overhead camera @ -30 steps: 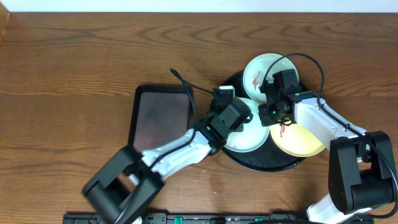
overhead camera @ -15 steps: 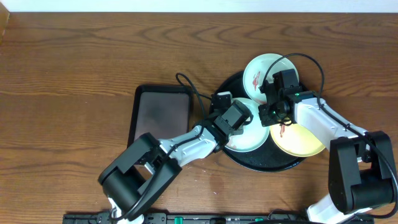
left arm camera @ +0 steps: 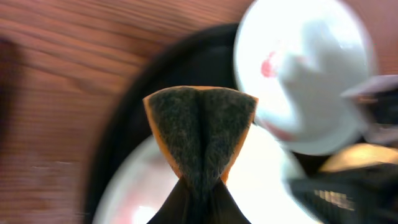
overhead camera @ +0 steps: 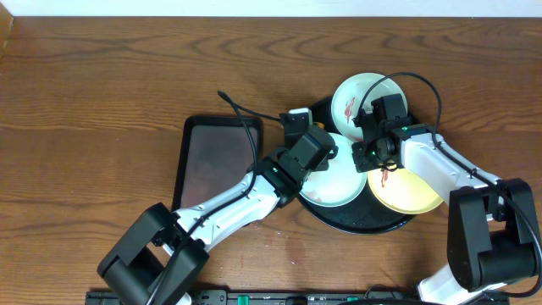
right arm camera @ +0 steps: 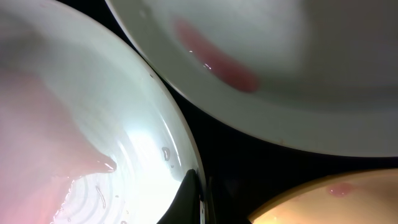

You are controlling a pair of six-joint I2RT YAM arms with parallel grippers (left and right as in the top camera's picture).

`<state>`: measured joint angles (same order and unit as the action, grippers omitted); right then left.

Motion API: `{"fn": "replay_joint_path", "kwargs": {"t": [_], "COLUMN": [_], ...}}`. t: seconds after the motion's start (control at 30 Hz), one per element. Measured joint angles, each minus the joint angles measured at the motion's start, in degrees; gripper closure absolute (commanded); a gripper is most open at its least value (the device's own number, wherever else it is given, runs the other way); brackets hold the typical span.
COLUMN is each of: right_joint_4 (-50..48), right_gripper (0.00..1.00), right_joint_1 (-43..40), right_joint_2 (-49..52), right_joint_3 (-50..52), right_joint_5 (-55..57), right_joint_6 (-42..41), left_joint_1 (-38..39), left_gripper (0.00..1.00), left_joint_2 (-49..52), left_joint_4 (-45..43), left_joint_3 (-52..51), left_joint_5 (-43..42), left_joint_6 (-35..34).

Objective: Clean dirty plates on tray and stack at the side
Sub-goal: 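Scrub the green plate with the sponge in the left gripper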

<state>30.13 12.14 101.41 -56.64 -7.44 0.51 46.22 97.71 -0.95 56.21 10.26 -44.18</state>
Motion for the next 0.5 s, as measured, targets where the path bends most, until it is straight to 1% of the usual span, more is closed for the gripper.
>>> {"fn": "replay_joint_path", "kwargs": {"t": [0.1,0.17,0.27,0.4,0.5], "right_joint_4": [0.0,0.0,0.0,0.0,0.0], "right_gripper": [0.99,0.99,0.99,0.99,0.99], "right_joint_1": [0.0,0.0,0.0,0.0,0.0], "right_joint_2": [0.0,0.0,0.0,0.0,0.0], "right_joint_3": [0.0,0.0,0.0,0.0,0.0], "right_joint_5": [0.0,0.0,0.0,0.0,0.0], "right_joint_6": [0.0,0.0,0.0,0.0,0.0], "left_joint_1": [0.3,0.5,1.2,1.6,1.4], "left_gripper": [0.92,0.92,0.92,0.92,0.93], "left_joint_2": [1.4,3.1,8.2,11.4,11.4], "left_joint_4": [-0.1,-1.0,-3.3,-5.3,-4.9], "left_joint_3": [0.0,0.0,0.0,0.0,0.0], "left_joint_5": [-4.0,-5.0,-7.2,-10.0,-10.5], "left_joint_6": [-4.4,-6.3,-8.4,-9.2,-6.5]}}
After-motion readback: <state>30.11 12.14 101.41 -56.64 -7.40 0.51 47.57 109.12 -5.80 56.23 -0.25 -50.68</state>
